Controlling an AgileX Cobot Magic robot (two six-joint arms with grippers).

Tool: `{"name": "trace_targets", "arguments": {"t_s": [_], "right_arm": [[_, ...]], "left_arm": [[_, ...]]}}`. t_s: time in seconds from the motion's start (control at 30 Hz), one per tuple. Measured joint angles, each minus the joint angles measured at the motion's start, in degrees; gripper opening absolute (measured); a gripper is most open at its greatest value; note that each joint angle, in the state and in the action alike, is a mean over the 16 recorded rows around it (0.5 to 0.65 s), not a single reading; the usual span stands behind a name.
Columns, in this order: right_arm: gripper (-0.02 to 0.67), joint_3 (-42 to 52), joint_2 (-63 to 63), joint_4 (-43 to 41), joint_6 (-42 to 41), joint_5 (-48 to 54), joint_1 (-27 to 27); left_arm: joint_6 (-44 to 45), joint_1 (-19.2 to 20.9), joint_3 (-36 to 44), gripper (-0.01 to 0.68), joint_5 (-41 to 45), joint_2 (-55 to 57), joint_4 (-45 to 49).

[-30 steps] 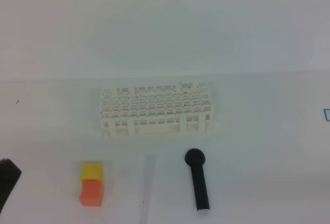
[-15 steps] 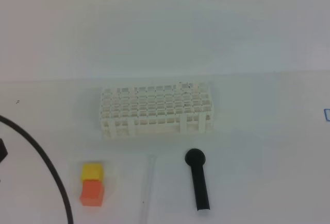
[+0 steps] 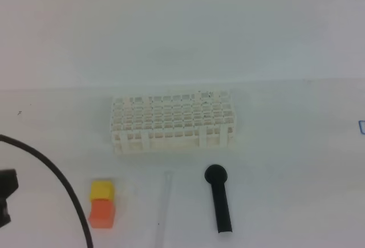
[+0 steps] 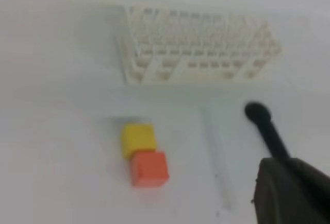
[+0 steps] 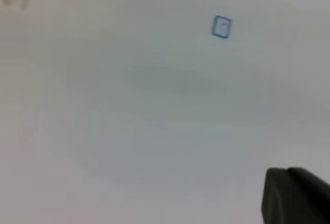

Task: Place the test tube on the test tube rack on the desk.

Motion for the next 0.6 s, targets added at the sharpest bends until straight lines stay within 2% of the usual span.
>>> {"name": "trace_targets", "arguments": {"t_s": [0.2,0.43,0.6], "right_arm": [[-0.001,-2.4,3.5,11.9,-14.6,5.5,2.9],[-0.001,-2.7,3.7,21.8,-22.1,5.3,4.7],[-0.001,-2.7,3.7,29.0,-27.0,6.0,5.2]], "left_arm": [[0.1,0.0,-3.1,-0.001,10.4,5.4,3.0],[-1.7,-0.3,-5.9,-0.001,19.2,13.0,2.8],[-2.7,-3.2,-6.8,-0.001,20.2,16.9,0.7]]}}
